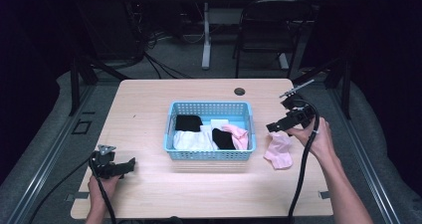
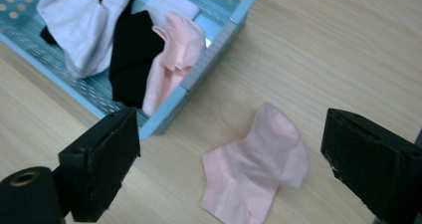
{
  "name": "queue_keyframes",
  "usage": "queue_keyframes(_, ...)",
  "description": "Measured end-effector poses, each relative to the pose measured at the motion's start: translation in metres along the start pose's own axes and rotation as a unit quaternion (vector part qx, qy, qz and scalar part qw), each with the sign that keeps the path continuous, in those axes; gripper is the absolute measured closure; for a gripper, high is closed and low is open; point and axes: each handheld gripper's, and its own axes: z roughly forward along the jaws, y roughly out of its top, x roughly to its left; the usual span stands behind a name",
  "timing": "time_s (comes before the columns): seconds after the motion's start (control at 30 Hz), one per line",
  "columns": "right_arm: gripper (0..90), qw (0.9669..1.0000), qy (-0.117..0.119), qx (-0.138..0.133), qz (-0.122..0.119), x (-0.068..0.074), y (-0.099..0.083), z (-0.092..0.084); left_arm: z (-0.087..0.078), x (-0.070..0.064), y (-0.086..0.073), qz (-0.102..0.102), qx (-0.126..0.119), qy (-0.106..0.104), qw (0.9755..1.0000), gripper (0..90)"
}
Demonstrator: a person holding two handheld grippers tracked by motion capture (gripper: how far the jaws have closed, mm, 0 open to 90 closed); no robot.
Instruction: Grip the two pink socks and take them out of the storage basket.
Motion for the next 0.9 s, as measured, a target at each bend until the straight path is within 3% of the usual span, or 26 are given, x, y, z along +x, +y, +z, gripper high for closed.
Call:
queue_keyframes(0.3,1.9,0.9994,0.011,-0.010,-0.030,0.026,0.027,0.000,0.000,0.000,0.000,0.000,0.000,0.000,1.0000,0.0)
queue_keyframes(0.47,0.6,0.9983,0.024,-0.005,-0.053,0.042,0.040,0.012,0.000,0.000,0.000,0.000,0.000,0.000,1.0000,0.0)
queue_keyframes(0.9,0.5,0.9954,0.045,0.013,-0.084,0.061,0.059,0.041,0.000,0.000,0.000,0.000,0.000,0.000,1.0000,0.0)
